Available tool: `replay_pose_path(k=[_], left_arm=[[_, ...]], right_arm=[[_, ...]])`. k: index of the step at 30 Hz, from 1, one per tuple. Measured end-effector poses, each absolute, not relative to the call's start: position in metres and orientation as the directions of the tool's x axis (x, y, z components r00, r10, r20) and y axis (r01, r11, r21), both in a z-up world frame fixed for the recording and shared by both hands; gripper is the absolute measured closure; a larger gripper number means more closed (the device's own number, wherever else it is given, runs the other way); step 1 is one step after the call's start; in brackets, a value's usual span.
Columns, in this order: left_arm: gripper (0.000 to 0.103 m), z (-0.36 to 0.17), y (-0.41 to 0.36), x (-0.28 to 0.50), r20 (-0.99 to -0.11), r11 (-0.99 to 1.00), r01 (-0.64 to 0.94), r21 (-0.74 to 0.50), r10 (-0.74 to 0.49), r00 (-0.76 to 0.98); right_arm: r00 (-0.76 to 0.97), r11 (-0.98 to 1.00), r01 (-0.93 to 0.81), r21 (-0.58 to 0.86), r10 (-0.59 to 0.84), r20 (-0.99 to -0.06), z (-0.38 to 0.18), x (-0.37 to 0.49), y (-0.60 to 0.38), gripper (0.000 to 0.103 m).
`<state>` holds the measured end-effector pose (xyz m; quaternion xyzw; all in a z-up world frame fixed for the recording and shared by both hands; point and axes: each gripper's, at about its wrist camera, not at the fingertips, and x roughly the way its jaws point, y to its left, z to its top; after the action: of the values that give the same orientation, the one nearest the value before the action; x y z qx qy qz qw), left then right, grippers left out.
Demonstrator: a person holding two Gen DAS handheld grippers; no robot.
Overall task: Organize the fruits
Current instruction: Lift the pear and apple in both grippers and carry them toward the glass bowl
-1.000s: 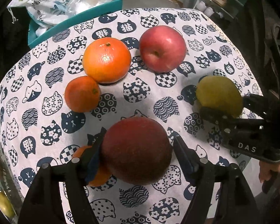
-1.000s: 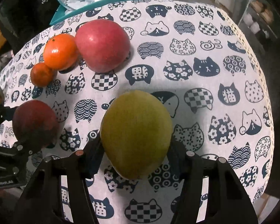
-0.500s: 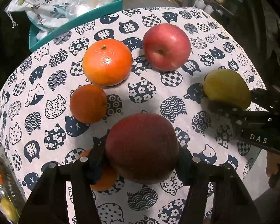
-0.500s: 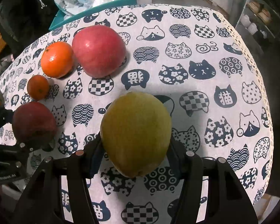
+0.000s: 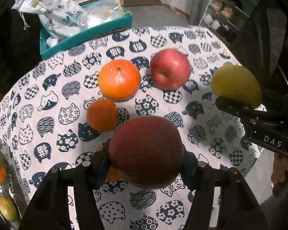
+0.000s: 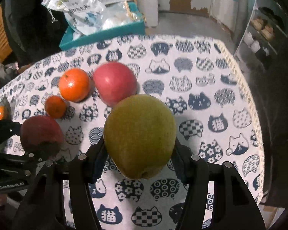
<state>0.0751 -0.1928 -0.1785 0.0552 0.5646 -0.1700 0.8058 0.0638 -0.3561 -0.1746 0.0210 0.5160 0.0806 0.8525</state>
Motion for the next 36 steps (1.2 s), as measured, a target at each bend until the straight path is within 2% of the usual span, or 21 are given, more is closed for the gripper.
replay_pose_path(k=[18,36], left_arm=[[0.04,-0.106,-0.171,0.052,-0.862,0.938,0.334,-0.095,-0.245,0.443],[0.04,-0.066,-0.132,0.032,-0.815,0.95,0.297,-0.092,-0.243,0.526]], right_arm=[[0.585,0.975,-0.196,0.102,0.2,-0.786,-0.096,0.053,-0.325,0.044],[0.632,0.961,-0.255,0.105,0.248,-0.734,-0.056,0.044,-0.292,0.044]])
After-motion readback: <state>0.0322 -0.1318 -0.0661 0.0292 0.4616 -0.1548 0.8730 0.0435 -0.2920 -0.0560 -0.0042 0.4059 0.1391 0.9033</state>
